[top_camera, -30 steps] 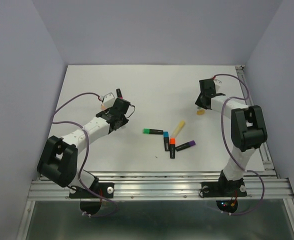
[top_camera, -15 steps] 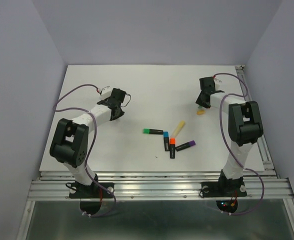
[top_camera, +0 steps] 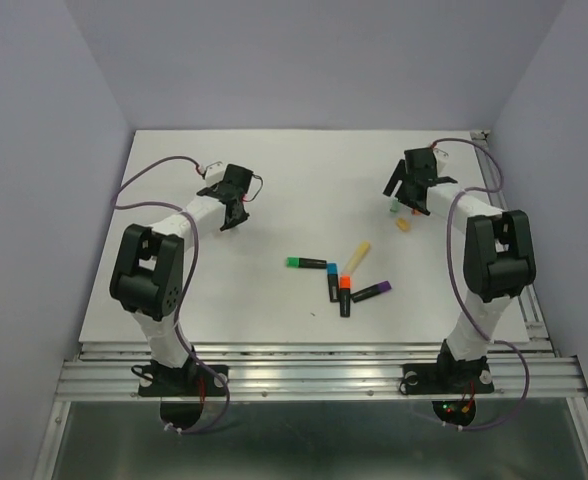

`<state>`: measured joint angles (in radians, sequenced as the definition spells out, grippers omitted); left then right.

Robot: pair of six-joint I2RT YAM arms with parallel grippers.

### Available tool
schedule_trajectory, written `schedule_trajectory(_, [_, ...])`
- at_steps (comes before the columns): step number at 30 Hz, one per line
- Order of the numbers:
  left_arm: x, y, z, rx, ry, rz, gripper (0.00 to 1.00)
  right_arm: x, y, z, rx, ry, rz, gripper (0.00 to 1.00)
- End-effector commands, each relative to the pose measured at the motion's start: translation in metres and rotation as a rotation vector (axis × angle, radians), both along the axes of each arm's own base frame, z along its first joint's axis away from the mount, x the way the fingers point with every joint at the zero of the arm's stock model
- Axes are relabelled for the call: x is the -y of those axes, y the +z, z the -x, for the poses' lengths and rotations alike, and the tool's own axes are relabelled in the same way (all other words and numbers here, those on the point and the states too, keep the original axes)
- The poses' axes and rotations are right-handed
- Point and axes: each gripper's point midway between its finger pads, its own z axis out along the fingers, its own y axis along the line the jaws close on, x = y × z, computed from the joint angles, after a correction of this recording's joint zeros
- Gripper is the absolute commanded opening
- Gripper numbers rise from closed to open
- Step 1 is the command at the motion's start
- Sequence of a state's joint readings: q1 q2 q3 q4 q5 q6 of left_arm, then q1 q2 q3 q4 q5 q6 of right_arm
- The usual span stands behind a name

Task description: Open the pen caps

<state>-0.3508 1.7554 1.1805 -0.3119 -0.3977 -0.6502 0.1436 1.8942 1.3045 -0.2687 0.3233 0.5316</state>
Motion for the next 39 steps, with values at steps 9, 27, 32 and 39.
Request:
schedule_trajectory(9, [-0.013,0.006,-0.009,-0.035,-0.008,-0.051,0.61,-0.012,0.071,0.09,0.184,0.073,-0.156,1.0])
schedule_trajectory(27, [0.082,0.053,0.062,0.048,-0.254,0.246,0.99,-0.002,0.089,0.176,0.279,0.092,-0.168,1.0])
schedule_trajectory(32, [0.128,0.043,0.108,-0.031,-0.147,0.361,0.99,0.003,0.084,0.177,0.25,0.062,-0.154,1.0])
schedule_trajectory(39, [0.179,0.028,0.151,-0.129,-0.029,0.458,0.99,0.01,0.08,0.181,0.248,0.024,-0.138,1.0])
